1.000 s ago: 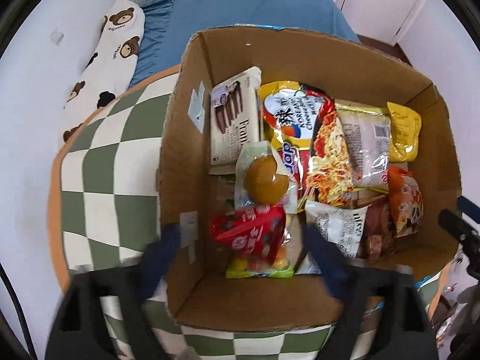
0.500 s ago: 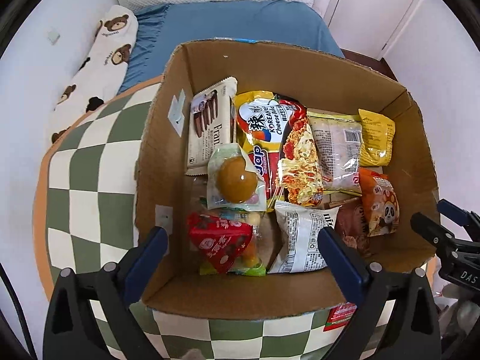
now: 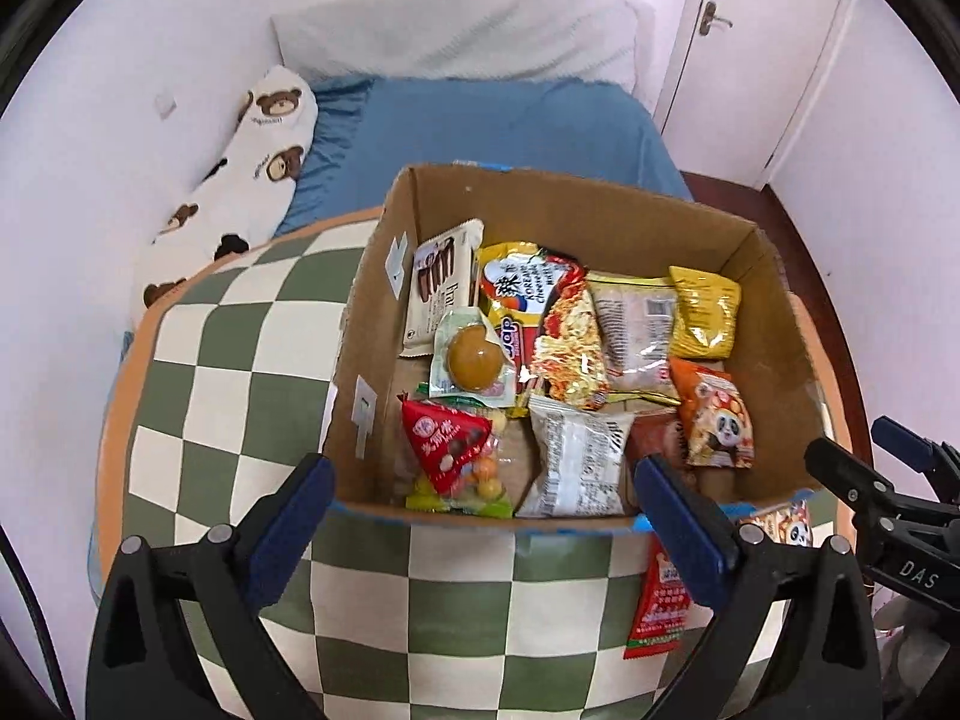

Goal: Organize snacks
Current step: 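Carry both packets into the box and open both tools to release, then move both tools back over the last snacks on the cloth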

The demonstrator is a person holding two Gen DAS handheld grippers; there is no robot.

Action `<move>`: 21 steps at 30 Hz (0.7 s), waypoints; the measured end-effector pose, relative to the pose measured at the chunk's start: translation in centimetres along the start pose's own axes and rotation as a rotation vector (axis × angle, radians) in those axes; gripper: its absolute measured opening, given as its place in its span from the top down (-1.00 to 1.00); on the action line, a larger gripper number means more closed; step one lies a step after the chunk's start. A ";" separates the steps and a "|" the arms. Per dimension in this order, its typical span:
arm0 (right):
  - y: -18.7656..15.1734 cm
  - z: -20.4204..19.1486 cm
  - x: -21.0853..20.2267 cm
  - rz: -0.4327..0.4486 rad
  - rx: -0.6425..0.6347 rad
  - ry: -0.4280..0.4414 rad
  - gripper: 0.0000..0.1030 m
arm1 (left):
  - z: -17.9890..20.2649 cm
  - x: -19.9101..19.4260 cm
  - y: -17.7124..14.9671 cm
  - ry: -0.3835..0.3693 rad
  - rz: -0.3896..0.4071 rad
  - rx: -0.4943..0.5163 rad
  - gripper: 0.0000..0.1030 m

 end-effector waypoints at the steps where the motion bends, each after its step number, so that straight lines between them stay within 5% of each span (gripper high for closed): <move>1: -0.3 -0.1 -0.5 0.011 -0.004 -0.002 -0.90 | 0.2 -0.6 -0.4 -0.002 0.011 0.004 -0.99; 21: -6.4 -2.3 -12.8 0.246 -0.029 0.004 -0.90 | 1.3 -11.5 -6.1 0.016 0.220 0.017 -0.99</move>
Point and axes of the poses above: each gripper's, at about its wrist camera, not at the fingertips, and x roughly the way its jaws point, z to its right, y to its top, the point moved 1 cm from there along x, roughly the way its jaws point, and after that the axes turned 4 degrees about y, right-handed, at the moved point
